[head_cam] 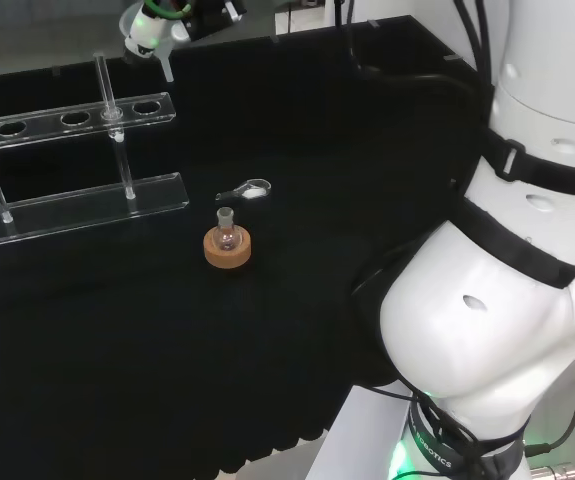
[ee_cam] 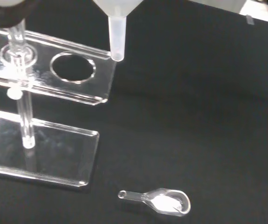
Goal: Place the funnel on the round-bottom flask.
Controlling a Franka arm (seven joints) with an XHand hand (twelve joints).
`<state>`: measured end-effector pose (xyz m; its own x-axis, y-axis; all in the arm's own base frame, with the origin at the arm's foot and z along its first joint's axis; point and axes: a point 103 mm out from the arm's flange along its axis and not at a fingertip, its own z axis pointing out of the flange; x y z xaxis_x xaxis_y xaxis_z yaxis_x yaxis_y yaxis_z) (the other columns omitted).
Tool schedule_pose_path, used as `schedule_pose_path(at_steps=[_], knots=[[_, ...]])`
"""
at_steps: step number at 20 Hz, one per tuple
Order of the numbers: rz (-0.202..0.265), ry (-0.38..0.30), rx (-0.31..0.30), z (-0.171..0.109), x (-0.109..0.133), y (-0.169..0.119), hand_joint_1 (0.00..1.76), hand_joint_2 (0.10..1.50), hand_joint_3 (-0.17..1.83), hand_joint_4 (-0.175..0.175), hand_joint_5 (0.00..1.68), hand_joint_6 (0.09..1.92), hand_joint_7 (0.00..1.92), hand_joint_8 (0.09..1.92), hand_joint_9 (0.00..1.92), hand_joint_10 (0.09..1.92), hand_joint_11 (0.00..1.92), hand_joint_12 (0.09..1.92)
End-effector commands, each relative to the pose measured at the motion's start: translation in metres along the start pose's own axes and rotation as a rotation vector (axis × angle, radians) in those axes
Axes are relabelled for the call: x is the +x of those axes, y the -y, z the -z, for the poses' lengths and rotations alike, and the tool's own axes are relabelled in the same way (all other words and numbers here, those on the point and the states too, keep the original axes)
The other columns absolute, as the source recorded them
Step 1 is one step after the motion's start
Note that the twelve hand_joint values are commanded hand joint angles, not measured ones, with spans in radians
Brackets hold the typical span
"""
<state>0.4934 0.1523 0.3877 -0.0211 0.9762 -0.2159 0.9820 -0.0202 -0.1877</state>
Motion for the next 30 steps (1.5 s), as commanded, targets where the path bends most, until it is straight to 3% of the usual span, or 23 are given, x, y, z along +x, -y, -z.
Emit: schedule_pose_path(at_steps=[1, 9, 17, 30], knots=[[-0.053, -0.004, 0.018, -0.027, 0.001, 0.06, 0.8, 0.75, 0.46, -0.049, 0.62, 0.62, 0.85, 0.79, 1.13, 0.54, 0.7, 1.19], [-0.062, -0.017, 0.052, -0.054, -0.004, 0.081, 0.8, 0.75, 0.47, -0.051, 0.61, 0.63, 0.84, 0.8, 1.13, 0.55, 0.7, 1.19], [-0.066, -0.02, 0.085, -0.087, 0.006, 0.095, 0.79, 0.75, 0.47, -0.054, 0.61, 0.63, 0.84, 0.8, 1.12, 0.55, 0.7, 1.19], [-0.052, -0.04, 0.162, -0.143, 0.013, 0.086, 0.79, 0.75, 0.47, -0.059, 0.59, 0.63, 0.82, 0.8, 1.11, 0.56, 0.7, 1.19]])
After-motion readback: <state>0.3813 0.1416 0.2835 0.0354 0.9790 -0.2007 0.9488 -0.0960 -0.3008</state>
